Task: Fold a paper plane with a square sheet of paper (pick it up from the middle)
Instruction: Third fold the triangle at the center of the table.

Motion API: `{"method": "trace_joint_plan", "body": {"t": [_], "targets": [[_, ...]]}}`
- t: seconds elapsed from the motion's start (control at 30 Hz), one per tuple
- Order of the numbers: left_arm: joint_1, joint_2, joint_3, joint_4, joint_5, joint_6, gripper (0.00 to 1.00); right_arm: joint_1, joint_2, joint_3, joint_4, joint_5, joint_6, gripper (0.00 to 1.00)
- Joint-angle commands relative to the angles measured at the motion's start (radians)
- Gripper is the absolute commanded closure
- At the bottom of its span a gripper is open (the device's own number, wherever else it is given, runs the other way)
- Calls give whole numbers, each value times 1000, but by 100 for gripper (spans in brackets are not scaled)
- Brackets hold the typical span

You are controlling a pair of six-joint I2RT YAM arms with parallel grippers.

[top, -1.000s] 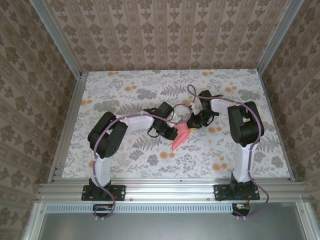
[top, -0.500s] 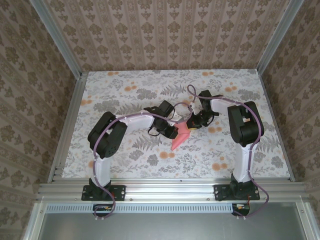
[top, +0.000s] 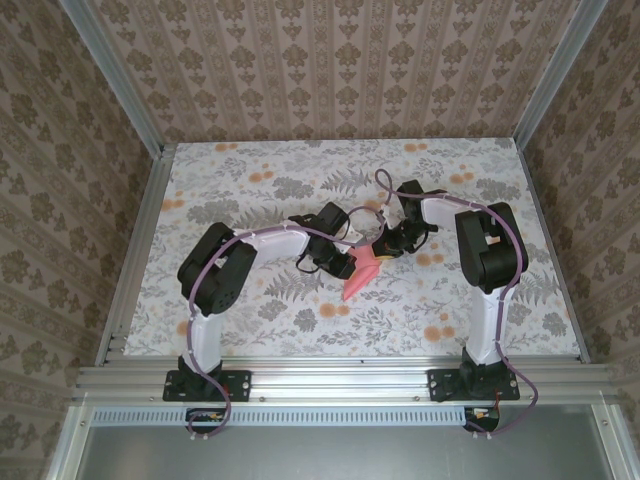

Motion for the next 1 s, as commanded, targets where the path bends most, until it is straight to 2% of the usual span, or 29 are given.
{"method": "trace_joint_plan", "body": {"t": [0.0, 0.2, 0.33, 0.43, 0.53, 0.7, 0.87, 0.97], "targets": [[2, 22, -5, -5, -1, 22, 95, -20, -67, -4, 38, -44, 61, 86], [3, 22, -12, -1, 1, 21, 95, -82, -197, -79, 100, 17, 178, 84], [3, 19, -15, 2, 2, 13, 95, -100, -312, -220, 212, 22, 282, 89], [3, 16, -20, 8, 2, 8, 95, -88, -403, -382, 399, -67, 427, 93], [2, 18, -14, 2, 2, 10, 95, -60, -456, -514, 541, -95, 538, 95], [1, 17, -14, -5, 7, 15, 95, 17, -463, -616, 678, -98, 646, 95], [-1, 19, -12, -7, 19, 16, 95, 59, -419, -679, 891, -100, 787, 95], [-4, 19, -8, -7, 27, 16, 95, 83, -388, -663, 904, -92, 807, 96]]}}
